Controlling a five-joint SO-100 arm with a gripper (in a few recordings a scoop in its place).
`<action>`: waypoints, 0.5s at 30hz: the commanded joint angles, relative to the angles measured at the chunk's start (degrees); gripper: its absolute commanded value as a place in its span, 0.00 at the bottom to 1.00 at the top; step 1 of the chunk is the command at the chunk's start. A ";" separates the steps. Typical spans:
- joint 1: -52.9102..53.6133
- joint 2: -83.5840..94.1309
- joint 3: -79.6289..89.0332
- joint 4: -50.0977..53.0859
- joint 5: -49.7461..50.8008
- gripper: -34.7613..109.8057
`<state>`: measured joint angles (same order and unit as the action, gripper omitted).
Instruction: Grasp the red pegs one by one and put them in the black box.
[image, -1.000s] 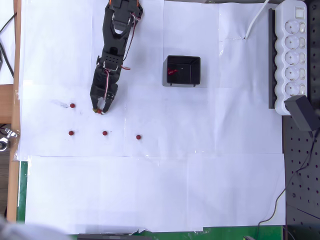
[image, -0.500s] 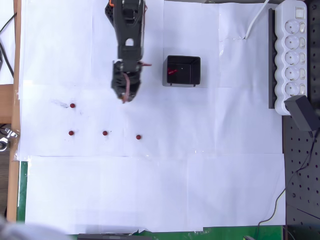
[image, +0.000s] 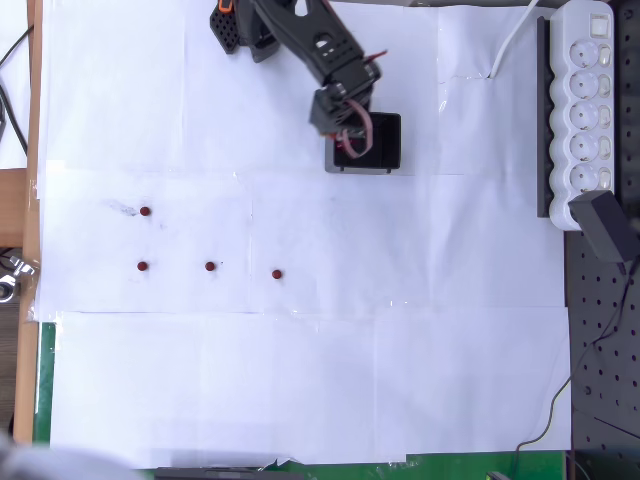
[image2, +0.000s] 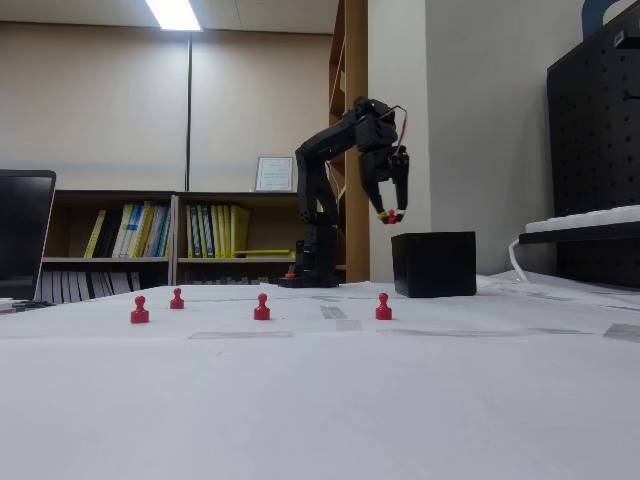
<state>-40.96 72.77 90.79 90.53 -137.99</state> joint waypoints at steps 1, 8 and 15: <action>-4.13 3.16 6.68 -1.49 -3.34 0.24; -1.93 10.55 5.01 -8.00 -2.64 0.25; -0.35 10.99 5.01 -7.56 -1.67 0.37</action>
<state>-42.10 84.46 92.20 81.83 -139.22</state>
